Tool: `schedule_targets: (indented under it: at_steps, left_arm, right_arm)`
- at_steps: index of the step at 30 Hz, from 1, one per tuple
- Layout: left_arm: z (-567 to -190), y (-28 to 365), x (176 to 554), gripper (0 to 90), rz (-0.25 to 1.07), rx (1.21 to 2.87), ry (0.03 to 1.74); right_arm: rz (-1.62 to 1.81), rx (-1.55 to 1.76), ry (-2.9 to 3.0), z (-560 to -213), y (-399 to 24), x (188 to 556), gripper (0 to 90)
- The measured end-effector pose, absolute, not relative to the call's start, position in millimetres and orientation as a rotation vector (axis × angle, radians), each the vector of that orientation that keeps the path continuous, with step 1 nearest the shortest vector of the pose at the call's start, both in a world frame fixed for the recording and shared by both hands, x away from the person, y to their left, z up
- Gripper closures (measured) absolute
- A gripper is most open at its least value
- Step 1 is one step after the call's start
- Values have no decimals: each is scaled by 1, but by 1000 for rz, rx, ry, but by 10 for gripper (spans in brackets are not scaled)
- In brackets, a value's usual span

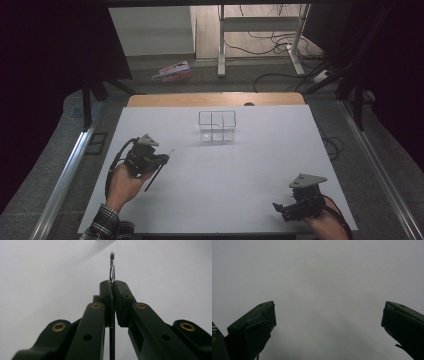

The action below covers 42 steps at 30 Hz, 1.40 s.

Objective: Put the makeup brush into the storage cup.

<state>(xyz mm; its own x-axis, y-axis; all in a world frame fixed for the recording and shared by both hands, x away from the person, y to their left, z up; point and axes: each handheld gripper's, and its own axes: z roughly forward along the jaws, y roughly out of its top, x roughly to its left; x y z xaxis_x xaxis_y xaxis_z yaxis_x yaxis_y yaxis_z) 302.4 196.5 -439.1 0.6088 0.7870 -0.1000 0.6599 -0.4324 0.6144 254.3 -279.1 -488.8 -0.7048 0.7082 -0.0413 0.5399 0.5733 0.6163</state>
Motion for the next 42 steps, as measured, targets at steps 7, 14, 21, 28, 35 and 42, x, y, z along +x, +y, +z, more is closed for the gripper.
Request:
schedule_targets:
  at_steps: [7,14,21,28,35,42]
  left_arm:
    - [-432,197,303,860,301,2170,1122]
    - [-425,195,305,860,339,2148,1100]
    - [-417,195,312,860,368,2099,1083]
    - [-410,194,319,860,378,2049,1065]
    - [-405,192,326,860,407,1999,1054]
    - [-403,192,333,860,409,1933,1050]
  right_arm:
    - [861,1018,2518,-488,-279,254,0]
    - [871,1014,2512,-487,-280,254,0]
    - [892,1028,2498,-487,-279,255,0]
    - [926,1045,2483,-487,-280,255,0]
    - [915,1040,2485,-488,-280,255,0]
    - [920,1040,2486,-487,-280,255,0]
